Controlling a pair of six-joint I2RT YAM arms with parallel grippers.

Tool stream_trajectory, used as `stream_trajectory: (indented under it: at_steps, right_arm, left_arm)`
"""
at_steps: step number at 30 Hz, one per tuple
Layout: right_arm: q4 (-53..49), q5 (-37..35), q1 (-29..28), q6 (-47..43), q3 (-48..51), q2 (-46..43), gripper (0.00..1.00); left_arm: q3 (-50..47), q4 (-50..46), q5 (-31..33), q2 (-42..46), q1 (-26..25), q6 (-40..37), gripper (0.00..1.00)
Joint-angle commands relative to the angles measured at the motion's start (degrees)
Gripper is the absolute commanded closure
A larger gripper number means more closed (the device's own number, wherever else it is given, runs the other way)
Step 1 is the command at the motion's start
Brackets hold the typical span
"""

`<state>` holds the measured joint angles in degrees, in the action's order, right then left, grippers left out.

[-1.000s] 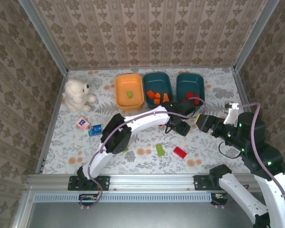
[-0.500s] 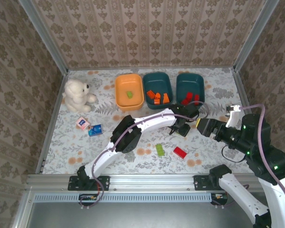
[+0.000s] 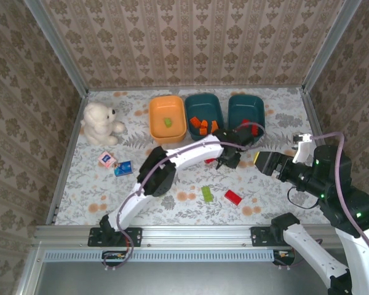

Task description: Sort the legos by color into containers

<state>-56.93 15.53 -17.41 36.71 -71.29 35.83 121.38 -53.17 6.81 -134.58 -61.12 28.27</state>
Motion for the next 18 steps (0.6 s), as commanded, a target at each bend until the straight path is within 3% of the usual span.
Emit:
stream_trajectory:
  at_steps: [1, 8, 13, 18]
  right_arm:
    - [2.5, 1.8, -0.2, 1.0, -1.5, 1.9, 0.18]
    - [6.6, 4.8, -0.3, 1.8, 2.6, 6.7, 0.18]
    - [8.2, 9.8, -0.3, 2.6, 6.0, 12.8, 0.18]
    - [8.4, 11.2, -0.5, 1.6, 6.3, 17.8, 0.19]
  left_arm:
    - [-2.7, -1.1, 2.0, 12.0, 5.8, 3.1, 0.79]
    - [-11.7, -1.1, -0.3, 20.9, 17.3, 3.6, 0.79]
    - [-12.7, -2.0, -3.4, 18.9, 25.1, 2.4, 0.78]
    - [-11.0, -3.7, -2.6, 14.6, 29.8, 0.8, 0.78]
